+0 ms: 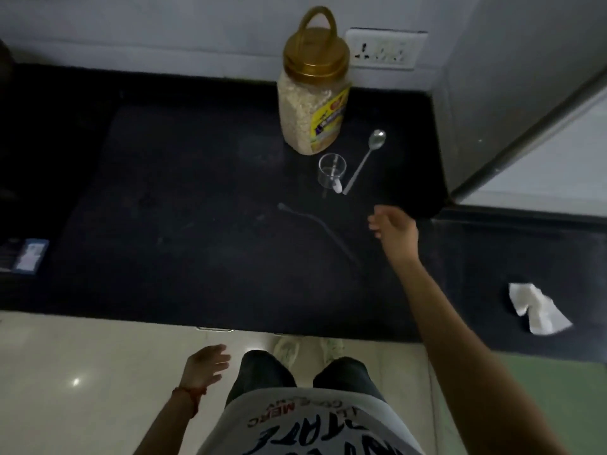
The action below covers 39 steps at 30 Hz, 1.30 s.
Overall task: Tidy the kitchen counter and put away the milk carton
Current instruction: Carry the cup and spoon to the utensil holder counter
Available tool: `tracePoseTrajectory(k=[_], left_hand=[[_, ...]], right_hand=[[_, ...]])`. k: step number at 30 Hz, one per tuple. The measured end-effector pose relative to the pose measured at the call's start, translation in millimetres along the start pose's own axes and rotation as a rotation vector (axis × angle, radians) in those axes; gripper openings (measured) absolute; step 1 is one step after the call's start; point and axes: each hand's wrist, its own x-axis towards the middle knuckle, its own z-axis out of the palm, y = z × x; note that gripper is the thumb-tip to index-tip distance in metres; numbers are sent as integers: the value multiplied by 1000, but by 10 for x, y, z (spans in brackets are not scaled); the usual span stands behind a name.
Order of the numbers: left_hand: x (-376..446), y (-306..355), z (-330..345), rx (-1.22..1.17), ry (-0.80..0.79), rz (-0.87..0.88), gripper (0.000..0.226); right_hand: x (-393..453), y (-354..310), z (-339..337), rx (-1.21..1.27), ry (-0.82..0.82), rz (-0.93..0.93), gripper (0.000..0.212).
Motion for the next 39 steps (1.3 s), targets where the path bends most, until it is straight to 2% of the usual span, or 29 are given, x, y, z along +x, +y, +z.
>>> tracePoseTrajectory(k=[1,3,5,9,14,18,22,27,33,39], left_hand=[[-68,9,31,-28,31,6,31],[-225,56,90,-63,122,59,28],[-413,127,141,-45,217,173,20],[-906,563,242,-17,333,437,21],[-1078,1296,463,-40,283,690,20],[-895,1820,827,14,194,800,21],[-637,2235,1235,37,217,823,13],[-390,2685,1507,43,257,792,34],[-172,3073,1789,170,282,803,49],[-55,3248,1979,325,294,748,67]], right_hand=[[238,-74,34,-14,14,-14,16],[664,-232,92,-63,28,-41,23],[1004,-387,117,-154,35,-79,30],[1555,-504,182,-293,70,-178,33],[1943,-474,230,-355,58,-161,44],[2098,-448,265,-386,42,-149,47],[2178,-423,278,-397,51,-151,35],[2139,-415,267,-341,4,-148,28],[1871,-304,131,-229,-39,-190,22],[1636,-191,47,-115,-121,-121,17]])
